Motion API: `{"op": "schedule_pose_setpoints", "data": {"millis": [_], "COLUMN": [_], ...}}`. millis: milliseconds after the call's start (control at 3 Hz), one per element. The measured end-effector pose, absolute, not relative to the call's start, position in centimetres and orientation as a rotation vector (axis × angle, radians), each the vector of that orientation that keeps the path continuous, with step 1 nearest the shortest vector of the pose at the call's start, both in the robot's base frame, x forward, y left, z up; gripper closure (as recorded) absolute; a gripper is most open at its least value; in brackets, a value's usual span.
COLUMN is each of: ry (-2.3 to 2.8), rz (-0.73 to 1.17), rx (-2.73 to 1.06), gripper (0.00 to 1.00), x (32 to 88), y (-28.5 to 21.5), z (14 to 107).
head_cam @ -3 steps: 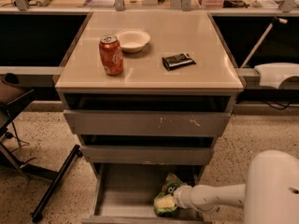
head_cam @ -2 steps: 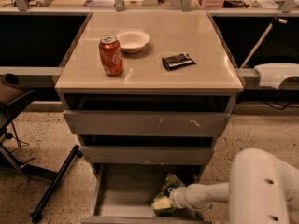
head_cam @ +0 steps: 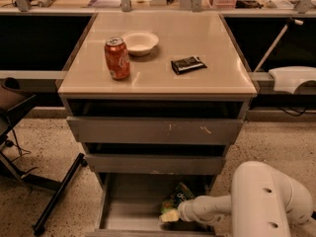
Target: Pick green rice chip bag from bottom drawer and place on counter
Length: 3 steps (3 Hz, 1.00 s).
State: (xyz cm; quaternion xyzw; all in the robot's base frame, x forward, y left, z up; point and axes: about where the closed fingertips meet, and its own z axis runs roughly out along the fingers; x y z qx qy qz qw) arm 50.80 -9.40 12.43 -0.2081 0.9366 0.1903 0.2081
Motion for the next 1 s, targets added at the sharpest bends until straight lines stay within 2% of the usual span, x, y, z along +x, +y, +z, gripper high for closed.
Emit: {"op": "schedule_pose_setpoints", "data": {"millis": [333, 1000], "ry": [2.607, 2.607], "rz": [0.53, 0.53], "rx": [-0.579, -0.579], "gripper": [0.19, 0.65], "x": [50.79, 50.79], "y": [-9.4, -9.4], "z": [12.43, 12.45]}}
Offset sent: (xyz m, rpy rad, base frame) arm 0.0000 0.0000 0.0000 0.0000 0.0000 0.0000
